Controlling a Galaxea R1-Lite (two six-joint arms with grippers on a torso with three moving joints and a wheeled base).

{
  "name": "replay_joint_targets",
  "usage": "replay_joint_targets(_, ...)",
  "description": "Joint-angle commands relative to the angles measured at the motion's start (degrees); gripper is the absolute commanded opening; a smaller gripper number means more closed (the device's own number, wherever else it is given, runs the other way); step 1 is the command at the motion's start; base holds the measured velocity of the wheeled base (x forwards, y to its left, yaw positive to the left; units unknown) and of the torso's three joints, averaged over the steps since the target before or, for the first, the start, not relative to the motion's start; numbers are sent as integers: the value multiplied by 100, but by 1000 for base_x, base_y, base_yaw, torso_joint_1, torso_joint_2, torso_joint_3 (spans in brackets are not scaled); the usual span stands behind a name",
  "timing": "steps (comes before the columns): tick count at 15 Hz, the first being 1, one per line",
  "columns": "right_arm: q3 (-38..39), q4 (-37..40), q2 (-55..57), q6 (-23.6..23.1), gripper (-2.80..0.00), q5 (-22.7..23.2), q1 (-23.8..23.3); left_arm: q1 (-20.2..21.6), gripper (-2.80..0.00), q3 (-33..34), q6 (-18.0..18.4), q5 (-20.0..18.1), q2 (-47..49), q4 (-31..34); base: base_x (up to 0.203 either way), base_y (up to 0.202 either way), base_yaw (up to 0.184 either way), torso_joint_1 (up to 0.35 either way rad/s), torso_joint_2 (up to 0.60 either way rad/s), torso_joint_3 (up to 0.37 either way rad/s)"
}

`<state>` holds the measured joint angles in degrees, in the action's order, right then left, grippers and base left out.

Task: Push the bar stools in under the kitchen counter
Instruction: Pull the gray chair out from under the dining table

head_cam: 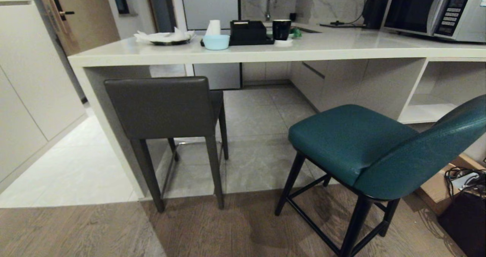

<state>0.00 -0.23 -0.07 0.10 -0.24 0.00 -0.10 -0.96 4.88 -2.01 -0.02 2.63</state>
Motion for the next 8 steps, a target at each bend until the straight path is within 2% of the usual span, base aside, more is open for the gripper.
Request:
replay_joint_targets(1,0,-3,7,-1,-280,-2,0,1,-280,0,5,-1,2,0,0,193,-3,0,6,11)
replay_joint_targets(8,0,-3,7,7,-280,-2,0,1,-280,0,-13,-1,2,0,0,198,1,3,3,5)
